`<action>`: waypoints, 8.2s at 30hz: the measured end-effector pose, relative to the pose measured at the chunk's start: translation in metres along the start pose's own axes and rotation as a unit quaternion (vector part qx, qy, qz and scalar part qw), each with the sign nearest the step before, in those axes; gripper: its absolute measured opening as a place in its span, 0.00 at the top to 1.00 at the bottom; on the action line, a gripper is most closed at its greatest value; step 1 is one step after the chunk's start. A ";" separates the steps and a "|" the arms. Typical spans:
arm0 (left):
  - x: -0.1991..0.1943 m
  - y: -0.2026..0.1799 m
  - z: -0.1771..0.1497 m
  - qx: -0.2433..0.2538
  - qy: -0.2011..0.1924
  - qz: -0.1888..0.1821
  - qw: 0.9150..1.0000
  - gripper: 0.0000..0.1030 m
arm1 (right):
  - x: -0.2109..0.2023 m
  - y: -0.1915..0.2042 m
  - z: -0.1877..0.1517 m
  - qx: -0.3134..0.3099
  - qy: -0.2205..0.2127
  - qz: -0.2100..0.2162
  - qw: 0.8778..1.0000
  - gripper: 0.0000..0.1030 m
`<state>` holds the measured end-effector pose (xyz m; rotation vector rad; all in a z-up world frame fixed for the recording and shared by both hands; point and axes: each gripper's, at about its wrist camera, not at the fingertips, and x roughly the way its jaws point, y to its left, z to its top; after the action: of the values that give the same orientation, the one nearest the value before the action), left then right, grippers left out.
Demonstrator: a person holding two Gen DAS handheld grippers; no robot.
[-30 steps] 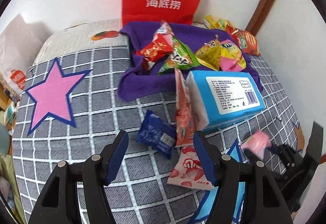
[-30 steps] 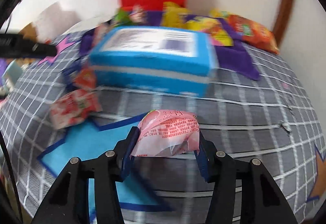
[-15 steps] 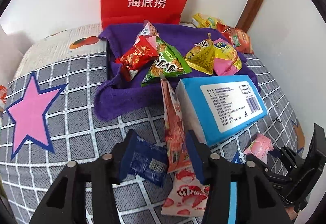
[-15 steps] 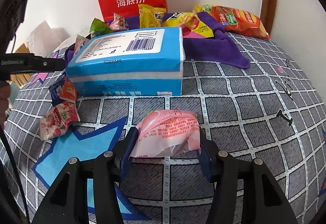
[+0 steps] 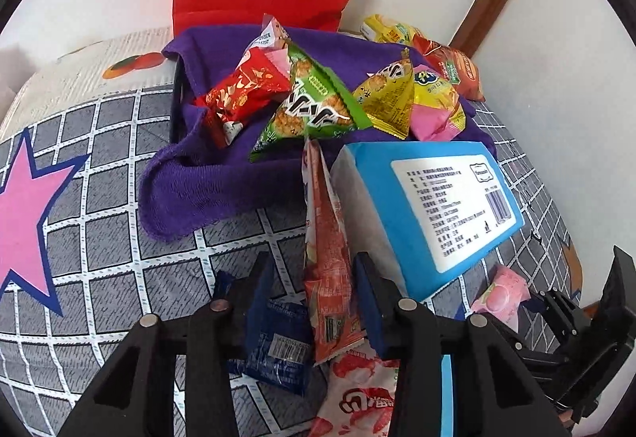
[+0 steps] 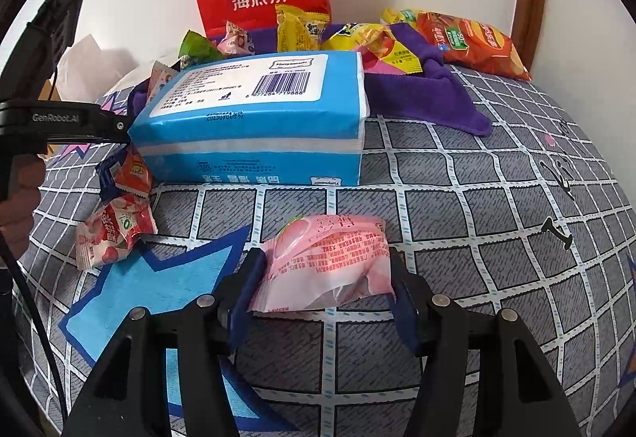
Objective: Organize snacks
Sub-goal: 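Grasp pink wrapped packet with right gripper while left grasps tall red-white packet, then carry both packets up and over the purple towel, then open the right gripper to drop the pink packet onto the towel, then open the left gripper to drop the tall red-white packet onto the towel, then grasp red-white strawberry packet with right gripper while left grasps dark blue packet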
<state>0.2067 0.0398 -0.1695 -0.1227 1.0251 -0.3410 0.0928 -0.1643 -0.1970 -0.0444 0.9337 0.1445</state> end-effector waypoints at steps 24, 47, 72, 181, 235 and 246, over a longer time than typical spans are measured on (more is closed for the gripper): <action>-0.054 -0.003 0.001 -0.017 -0.040 0.003 0.999 0.76 | -0.001 -0.006 0.001 0.011 -0.004 0.005 1.000 0.49; -0.099 -0.013 0.075 -0.024 -0.086 0.028 0.996 0.76 | -0.077 -0.016 0.147 0.004 -0.090 -0.003 0.996 0.51; -0.041 -0.002 0.164 -0.067 -0.084 0.048 0.993 0.76 | 0.014 -0.026 0.281 0.030 -0.065 0.056 0.996 0.51; 0.034 0.000 0.160 -0.081 0.032 0.022 0.996 0.68 | 0.059 -0.043 0.262 0.044 0.066 0.080 0.994 0.29; -0.098 0.023 0.024 -0.038 -0.015 0.101 0.994 0.43 | -0.010 0.117 0.042 -0.120 0.047 0.181 0.975 0.24; -0.092 0.038 0.003 -0.041 -0.004 0.093 0.995 0.43 | 0.031 0.140 0.027 -0.183 0.077 0.106 0.974 0.19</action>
<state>0.1738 0.1059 -0.1031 -0.1021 1.0336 -0.1294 0.1123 -0.0200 -0.2024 -0.3009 1.0568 0.5170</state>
